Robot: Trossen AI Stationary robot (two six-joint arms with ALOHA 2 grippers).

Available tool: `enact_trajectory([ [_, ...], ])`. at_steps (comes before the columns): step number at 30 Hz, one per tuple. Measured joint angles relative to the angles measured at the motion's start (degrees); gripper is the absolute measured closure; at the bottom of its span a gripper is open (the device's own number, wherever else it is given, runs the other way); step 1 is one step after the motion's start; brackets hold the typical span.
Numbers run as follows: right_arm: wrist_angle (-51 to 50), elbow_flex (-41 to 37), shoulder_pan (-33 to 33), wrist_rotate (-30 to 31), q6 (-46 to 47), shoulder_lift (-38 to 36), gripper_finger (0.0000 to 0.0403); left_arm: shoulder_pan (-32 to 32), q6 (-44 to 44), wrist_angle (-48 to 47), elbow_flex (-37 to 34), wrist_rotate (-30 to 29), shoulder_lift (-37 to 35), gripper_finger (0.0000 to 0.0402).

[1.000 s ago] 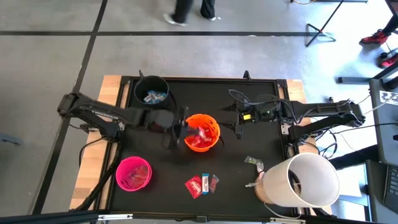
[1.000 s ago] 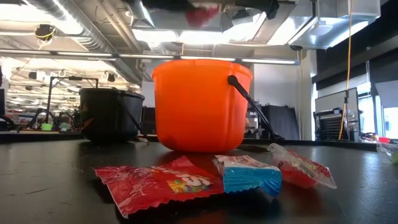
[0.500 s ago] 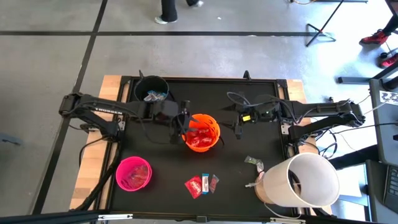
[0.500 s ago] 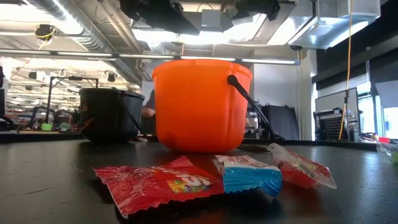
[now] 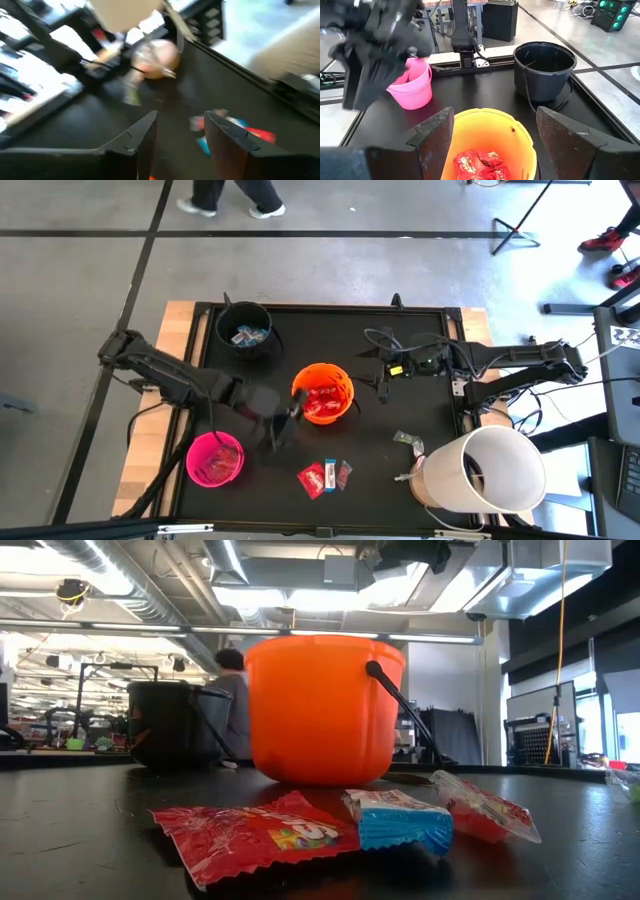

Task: Sort candy
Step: Put the red candy into the orange bucket

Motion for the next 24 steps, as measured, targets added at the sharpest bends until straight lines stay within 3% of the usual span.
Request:
enact_trajectory([
  [12,0.1,0.0,0.0,-0.3,2.2,0.0,0.0118,-8.3,-7.1,1.2,0.0,0.4,17.3,0.0240],
  [24,0.0,0.0,0.0,-0.3,5.2,0.0,0.0118,-12.1,-11.0,4.6,0.0,-1.1,26.9,0.0156],
])
